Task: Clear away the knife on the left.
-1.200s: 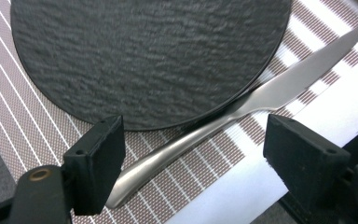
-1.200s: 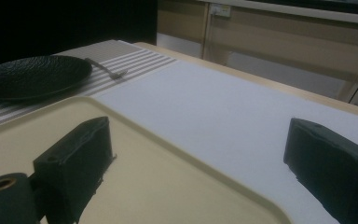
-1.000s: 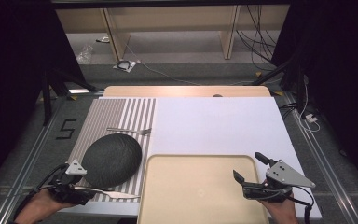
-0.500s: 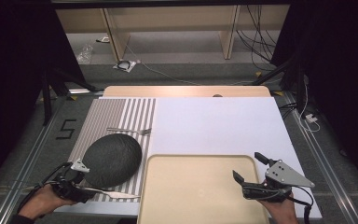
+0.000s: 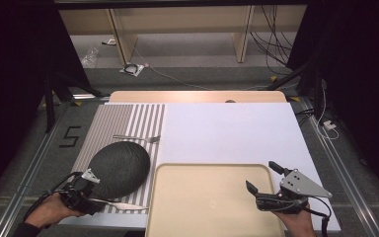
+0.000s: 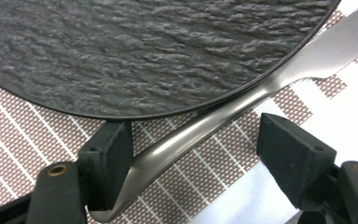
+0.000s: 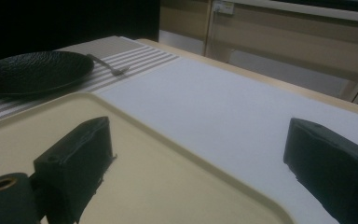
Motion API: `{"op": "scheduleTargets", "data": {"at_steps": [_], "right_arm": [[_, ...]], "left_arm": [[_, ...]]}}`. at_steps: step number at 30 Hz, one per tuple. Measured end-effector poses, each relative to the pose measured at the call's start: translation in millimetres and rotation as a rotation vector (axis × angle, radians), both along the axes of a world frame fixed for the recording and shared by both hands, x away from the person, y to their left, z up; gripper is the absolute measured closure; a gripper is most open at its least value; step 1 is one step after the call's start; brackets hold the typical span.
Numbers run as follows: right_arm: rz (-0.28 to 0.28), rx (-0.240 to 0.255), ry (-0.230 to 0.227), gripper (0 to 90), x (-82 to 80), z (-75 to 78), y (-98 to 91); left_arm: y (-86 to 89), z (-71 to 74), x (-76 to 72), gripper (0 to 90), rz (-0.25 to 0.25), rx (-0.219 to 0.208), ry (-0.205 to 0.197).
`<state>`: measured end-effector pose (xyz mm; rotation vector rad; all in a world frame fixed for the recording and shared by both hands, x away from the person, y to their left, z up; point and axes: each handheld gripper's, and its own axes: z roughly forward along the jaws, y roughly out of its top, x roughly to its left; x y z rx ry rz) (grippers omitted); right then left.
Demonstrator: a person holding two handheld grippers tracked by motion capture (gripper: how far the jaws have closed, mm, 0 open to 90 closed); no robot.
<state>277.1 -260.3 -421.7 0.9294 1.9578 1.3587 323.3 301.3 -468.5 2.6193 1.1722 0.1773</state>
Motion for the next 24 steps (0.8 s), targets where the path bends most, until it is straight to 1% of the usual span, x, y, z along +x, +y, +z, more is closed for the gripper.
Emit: {"op": "scheduleTargets", "data": {"at_steps": [1, 6, 8, 10, 11, 13, 14, 19, 20, 21, 24], "right_arm": [[0.001, 0.006, -0.002, 8.8, 0.4, -0.5, 0.5], [0.001, 0.004, -0.002, 8.8, 0.3, -0.4, 0.5], [0.001, 0.007, -0.002, 8.9, 0.8, -0.8, 0.6], [0.001, 0.004, 0.000, 8.9, 1.0, -0.9, 0.5], [0.001, 0.005, 0.000, 8.9, 1.1, -1.0, 0.6], [0.003, 0.004, 0.000, 8.9, 1.1, -1.0, 0.9], [0.003, 0.004, 0.000, 8.9, 1.0, -1.0, 1.0], [0.004, 0.003, 0.000, 8.9, 0.9, -0.9, 0.9], [0.005, 0.003, 0.000, 8.9, 0.9, -0.9, 0.9], [0.005, 0.003, 0.000, 8.9, 0.9, -0.9, 0.9], [0.006, 0.001, -0.002, 8.9, 0.9, -0.7, 0.5]], "left_arm": [[-0.9, 0.0, 0.0, 27.8, -0.004, 0.005, 0.003], [-5.7, 1.4, -1.4, 31.7, -0.037, 0.027, 0.024], [-7.5, 2.3, -2.9, 34.9, -0.050, 0.027, 0.031], [-10.4, 2.7, -4.6, 37.5, -0.068, 0.043, 0.034], [-13.4, 2.9, -6.3, 38.7, -0.079, 0.059, 0.038], [-15.0, 3.3, -7.1, 42.5, -0.088, 0.067, 0.036], [-19.7, 4.8, -8.9, 44.1, -0.129, 0.091, 0.037], [-31.3, 6.2, -12.8, 53.0, -0.195, 0.146, 0.026], [-32.7, 6.3, -13.2, 55.3, -0.202, 0.149, 0.027], [-32.7, 6.3, -13.2, 56.2, -0.202, 0.149, 0.027], [-36.2, 6.6, -12.5, 59.4, -0.224, 0.151, 0.035]]}}
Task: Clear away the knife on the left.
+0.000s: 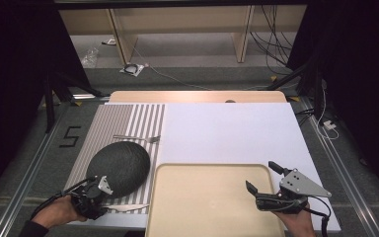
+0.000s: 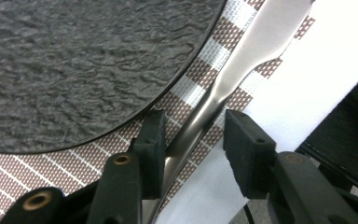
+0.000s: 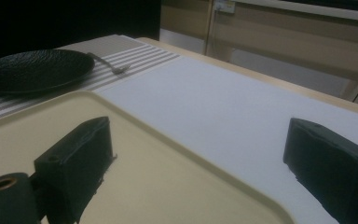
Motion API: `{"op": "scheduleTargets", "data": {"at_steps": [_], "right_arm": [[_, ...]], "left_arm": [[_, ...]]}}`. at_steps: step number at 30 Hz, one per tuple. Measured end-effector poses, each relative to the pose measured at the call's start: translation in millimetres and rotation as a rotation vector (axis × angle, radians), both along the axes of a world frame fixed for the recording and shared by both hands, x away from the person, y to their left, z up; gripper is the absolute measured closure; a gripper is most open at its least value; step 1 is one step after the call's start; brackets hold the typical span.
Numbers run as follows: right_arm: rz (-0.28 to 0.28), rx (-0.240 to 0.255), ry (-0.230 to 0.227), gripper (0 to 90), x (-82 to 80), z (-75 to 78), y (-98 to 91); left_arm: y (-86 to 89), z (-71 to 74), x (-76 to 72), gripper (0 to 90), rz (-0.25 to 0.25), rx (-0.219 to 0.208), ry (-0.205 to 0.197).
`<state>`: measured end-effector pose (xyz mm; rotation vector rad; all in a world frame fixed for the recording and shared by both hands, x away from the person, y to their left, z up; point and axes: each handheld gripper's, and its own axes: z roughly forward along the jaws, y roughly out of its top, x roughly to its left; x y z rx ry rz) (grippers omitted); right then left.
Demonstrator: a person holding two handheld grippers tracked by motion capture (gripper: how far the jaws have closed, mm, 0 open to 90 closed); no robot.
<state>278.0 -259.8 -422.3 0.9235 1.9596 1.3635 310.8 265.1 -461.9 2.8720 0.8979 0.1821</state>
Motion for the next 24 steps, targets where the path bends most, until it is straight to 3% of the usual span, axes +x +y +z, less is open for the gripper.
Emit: {"op": "scheduleTargets", "data": {"at_steps": [12, 24], "right_arm": [[0.003, -0.008, 0.002, 9.1, -0.4, -0.1, 1.0], [0.007, -0.015, 0.001, 9.2, -0.4, -0.4, 1.8]], "left_arm": [[-7.9, 0.4, -0.2, 73.1, -0.070, 0.030, 0.036], [-10.7, 0.2, -2.6, 76.2, -0.085, 0.045, 0.027]]}}
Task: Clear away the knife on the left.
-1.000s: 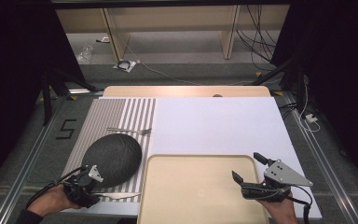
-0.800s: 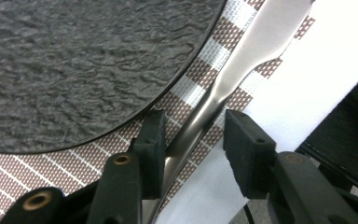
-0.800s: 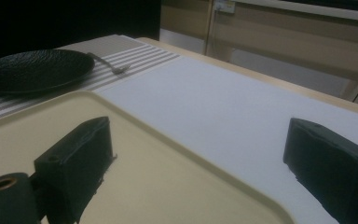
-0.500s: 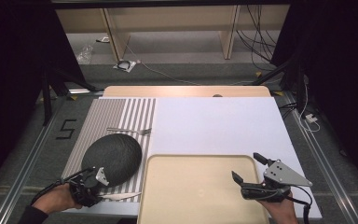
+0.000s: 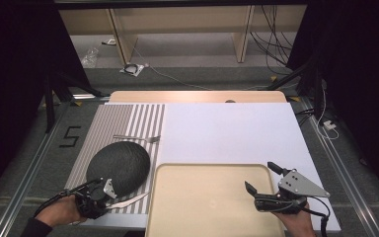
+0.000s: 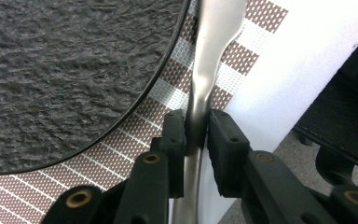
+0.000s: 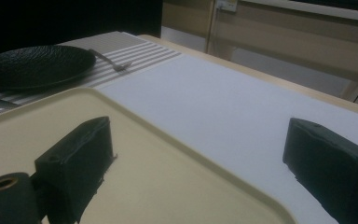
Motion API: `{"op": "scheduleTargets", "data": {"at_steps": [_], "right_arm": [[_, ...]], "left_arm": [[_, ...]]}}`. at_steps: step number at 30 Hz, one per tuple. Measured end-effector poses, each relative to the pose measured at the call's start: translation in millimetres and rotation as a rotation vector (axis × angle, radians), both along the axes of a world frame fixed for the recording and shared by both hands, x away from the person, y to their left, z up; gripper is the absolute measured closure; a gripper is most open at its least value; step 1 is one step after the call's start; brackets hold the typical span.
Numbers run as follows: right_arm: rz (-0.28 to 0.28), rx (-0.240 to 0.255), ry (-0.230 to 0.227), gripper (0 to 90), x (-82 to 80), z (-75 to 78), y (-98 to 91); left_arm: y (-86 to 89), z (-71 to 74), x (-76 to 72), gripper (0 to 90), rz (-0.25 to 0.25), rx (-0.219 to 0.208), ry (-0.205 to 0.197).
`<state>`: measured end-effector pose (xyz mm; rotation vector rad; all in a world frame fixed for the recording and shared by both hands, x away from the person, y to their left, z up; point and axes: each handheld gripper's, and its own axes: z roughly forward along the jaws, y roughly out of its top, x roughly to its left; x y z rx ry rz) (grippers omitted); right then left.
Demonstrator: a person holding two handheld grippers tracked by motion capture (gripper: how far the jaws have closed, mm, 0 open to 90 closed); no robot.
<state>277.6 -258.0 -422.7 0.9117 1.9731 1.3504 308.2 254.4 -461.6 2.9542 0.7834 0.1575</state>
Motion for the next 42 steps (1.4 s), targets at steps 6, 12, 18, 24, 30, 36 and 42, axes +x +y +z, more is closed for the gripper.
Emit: {"op": "scheduleTargets", "data": {"at_steps": [6, 12, 18, 24, 30, 36, 42], "right_arm": [[-0.001, 0.000, 0.000, 9.3, -0.1, 0.1, -0.1], [-0.001, 0.001, 0.000, 9.3, -0.1, 0.2, -0.2], [0.000, -0.001, 0.000, 9.6, -0.2, 0.0, 0.0], [0.002, -0.002, 0.001, 9.6, 0.2, -0.3, 0.2], [0.001, 0.001, 0.000, 9.6, 0.4, -0.2, -0.2], [0.001, 0.002, 0.000, 9.7, 0.4, -0.1, -0.4], [-0.004, 0.003, 0.003, 9.6, 0.2, 0.2, -1.1]], "left_arm": [[-1.0, 0.3, -0.1, 79.1, 0.010, 0.000, 0.001], [-1.4, 1.9, -1.4, 79.3, 0.006, 0.000, -0.006], [-3.3, 7.9, -6.7, 79.5, -0.010, -0.015, 0.002], [-10.6, 15.6, -10.5, 79.6, -0.018, -0.034, -0.037], [-19.9, 26.9, -10.3, 79.6, -0.002, -0.091, -0.056], [-36.5, 38.9, -7.7, 79.6, 0.019, -0.168, -0.064], [-60.1, 48.9, -5.8, 79.6, 0.000, -0.224, -0.084]]}}
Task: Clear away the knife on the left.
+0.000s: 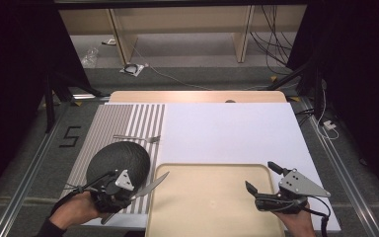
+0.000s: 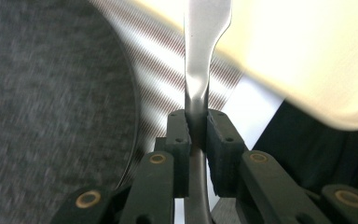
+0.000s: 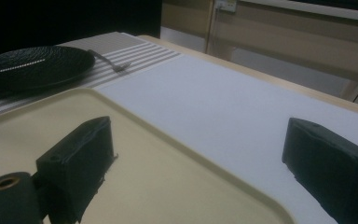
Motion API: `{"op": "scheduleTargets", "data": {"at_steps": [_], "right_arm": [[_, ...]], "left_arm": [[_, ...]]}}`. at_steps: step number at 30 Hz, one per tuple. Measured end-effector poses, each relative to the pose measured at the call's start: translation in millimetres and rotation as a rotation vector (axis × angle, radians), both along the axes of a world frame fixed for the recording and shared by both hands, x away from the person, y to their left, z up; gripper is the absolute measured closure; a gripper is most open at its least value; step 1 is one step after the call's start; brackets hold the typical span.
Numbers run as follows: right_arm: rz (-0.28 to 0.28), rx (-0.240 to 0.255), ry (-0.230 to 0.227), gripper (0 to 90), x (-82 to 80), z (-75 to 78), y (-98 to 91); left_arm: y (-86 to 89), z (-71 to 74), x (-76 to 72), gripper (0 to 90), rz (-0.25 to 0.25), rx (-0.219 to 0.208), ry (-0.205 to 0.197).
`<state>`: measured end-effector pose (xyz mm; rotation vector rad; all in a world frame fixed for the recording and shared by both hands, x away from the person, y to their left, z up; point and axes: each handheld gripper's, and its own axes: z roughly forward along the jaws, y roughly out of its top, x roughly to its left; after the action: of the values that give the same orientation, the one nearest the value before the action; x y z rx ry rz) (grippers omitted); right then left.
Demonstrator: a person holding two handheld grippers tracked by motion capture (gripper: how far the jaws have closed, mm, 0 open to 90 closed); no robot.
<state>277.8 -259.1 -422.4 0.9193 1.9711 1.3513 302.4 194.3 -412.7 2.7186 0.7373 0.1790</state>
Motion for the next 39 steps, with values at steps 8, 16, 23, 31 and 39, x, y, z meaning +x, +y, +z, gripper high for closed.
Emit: {"op": "scheduleTargets", "data": {"at_steps": [8, 16, 23, 31, 39], "right_arm": [[-0.004, 0.005, -0.005, 9.7, -0.3, 0.4, -1.0], [-0.001, 0.003, -0.004, 9.7, -0.5, 0.2, -0.9], [0.004, 0.000, -0.005, 9.7, -0.9, 0.5, -0.5], [0.008, -0.002, -0.012, 9.7, -1.6, 1.1, -0.4], [0.007, 0.000, -0.010, 9.7, -1.6, 1.1, -0.4]], "left_arm": [[-27.1, 5.7, 2.0, 79.6, -0.021, -0.041, -0.001], [-50.5, 10.9, 0.1, 79.5, -0.049, -0.060, 0.017], [-64.8, 9.8, -1.8, 79.5, -0.065, -0.070, 0.027], [-81.1, 5.7, -4.2, 79.6, -0.076, -0.057, 0.054], [-98.8, 3.5, -6.9, 79.5, -0.107, -0.044, 0.080]]}}
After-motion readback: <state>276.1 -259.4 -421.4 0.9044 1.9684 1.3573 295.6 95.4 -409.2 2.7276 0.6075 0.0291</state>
